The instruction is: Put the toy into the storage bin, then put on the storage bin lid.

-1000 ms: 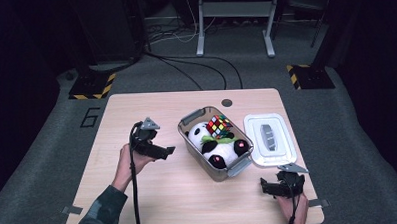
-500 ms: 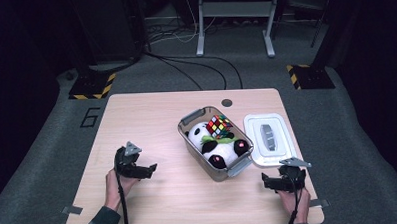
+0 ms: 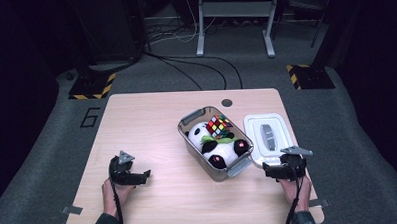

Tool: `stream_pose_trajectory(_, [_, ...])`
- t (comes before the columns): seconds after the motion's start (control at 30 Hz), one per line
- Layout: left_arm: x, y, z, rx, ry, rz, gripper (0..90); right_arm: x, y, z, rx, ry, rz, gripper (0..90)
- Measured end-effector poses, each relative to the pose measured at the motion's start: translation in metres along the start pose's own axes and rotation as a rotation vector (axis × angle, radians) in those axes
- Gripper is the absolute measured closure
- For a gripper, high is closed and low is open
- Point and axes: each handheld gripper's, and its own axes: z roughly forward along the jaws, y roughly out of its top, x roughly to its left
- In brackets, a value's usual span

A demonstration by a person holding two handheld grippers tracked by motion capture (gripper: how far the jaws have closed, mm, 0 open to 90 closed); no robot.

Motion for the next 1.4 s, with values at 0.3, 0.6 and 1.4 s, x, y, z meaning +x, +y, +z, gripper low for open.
stream_pose_trajectory(0.3, [-0.001,-0.003,-0.001,-0.016,0.014,0.003,3.8,-0.007,0.018,0.007,0.000,-0.009,-0.005,1.6])
stream_pose_trajectory(0.6, [-0.001,-0.004,-0.001,-0.018,0.015,0.001,3.7,-0.012,0.034,0.019,0.006,-0.012,-0.001,1.8])
stream_pose_trajectory(1.4, [-0.002,-0.004,0.000,-0.015,0.011,0.009,2.4,-0.025,0.067,0.065,0.062,-0.035,0.040,6.0])
